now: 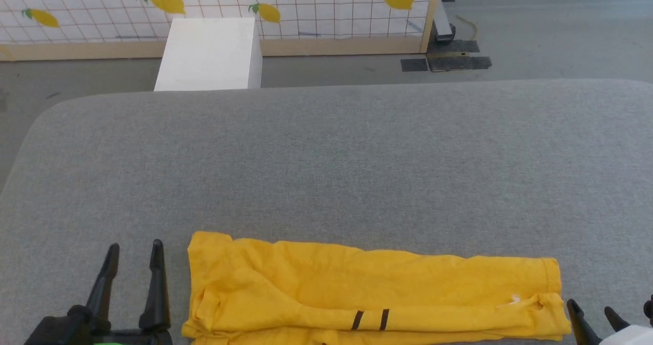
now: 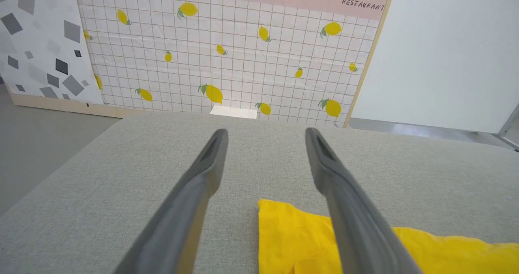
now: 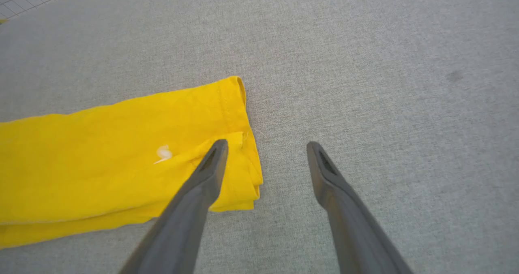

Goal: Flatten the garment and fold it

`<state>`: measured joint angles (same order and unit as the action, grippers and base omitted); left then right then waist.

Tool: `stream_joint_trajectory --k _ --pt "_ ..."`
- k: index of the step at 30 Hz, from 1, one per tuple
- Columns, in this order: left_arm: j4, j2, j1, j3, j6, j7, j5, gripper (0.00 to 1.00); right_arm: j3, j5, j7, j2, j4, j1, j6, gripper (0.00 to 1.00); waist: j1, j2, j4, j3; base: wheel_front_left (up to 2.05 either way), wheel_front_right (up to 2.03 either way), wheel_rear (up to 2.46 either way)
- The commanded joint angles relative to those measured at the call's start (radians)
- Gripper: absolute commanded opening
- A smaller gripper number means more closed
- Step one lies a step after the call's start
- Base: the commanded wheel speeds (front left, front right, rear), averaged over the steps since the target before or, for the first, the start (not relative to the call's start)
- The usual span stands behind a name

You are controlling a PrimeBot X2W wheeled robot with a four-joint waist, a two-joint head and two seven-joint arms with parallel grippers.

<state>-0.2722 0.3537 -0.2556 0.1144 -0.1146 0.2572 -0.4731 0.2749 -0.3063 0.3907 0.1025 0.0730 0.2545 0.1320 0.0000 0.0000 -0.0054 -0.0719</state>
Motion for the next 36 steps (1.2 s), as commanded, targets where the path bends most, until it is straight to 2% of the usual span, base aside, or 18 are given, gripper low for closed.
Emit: stream_joint_trajectory --k 1,6,12,17,22,23,24,26,32,36 --pt "0.008 -0.017 -0.007 -0.008 0.02 0.004 0.008 1.0 -0.005 0.006 -0.007 0.004 -0.014 -0.026 -0.001 1.0 0.0 0.0 0.017 -0.014 0.0 0.0 0.0" --pt "0.041 -0.051 0.011 -0.038 0.082 0.004 0.035 1.0 -0.015 0.009 -0.001 0.015 -0.064 -0.066 -0.001 1.0 0.0 0.0 0.046 -0.038 0.0 0.0 0.0" --pt "0.071 -0.07 0.033 -0.058 0.135 0.004 0.052 1.0 -0.015 0.011 0.023 0.023 -0.109 -0.11 -0.001 1.0 0.0 0.0 0.071 -0.066 0.0 0.0 0.0" --pt "0.092 -0.081 0.045 -0.062 0.163 0.004 0.053 1.0 -0.015 0.012 0.057 0.023 -0.158 -0.131 -0.001 1.0 0.0 0.0 0.085 -0.086 0.0 0.0 0.0" --pt "0.106 -0.089 0.055 -0.068 0.179 0.004 0.05 1.0 -0.024 -0.009 0.148 0.002 -0.205 -0.127 -0.001 1.0 0.0 0.0 0.093 -0.103 0.0 0.0 0.0" --pt "0.109 -0.09 0.056 -0.07 0.181 0.004 0.049 1.0 -0.023 -0.015 0.165 -0.004 -0.205 -0.128 -0.001 0.78 0.0 0.0 0.093 -0.106 0.0 0.0 0.0" --pt "0.111 -0.092 0.057 -0.072 0.184 0.004 0.048 1.0 -0.018 -0.018 0.176 -0.008 -0.203 -0.13 -0.001 0.45 0.0 0.0 0.092 -0.109 0.0 0.0 0.0" --pt "0.114 -0.094 0.059 -0.075 0.188 0.004 0.046 1.0 -0.011 -0.015 0.19 -0.014 -0.193 -0.133 -0.001 0.0 0.0 0.0 0.089 -0.112 0.0 0.0 0.0" --pt "0.125 -0.097 0.065 -0.079 0.197 0.004 0.044 1.0 0.03 0.006 0.2 -0.011 -0.134 -0.158 -0.001 0.0 0.0 0.0 0.064 -0.102 0.0 0.0 0.0" --pt "0.133 -0.102 0.065 -0.073 0.201 0.005 0.046 1.0 0.081 0.038 0.185 0.016 -0.097 -0.178 -0.001 0.0 0.0 0.0 0.042 -0.091 0.0 0.0 0.0"
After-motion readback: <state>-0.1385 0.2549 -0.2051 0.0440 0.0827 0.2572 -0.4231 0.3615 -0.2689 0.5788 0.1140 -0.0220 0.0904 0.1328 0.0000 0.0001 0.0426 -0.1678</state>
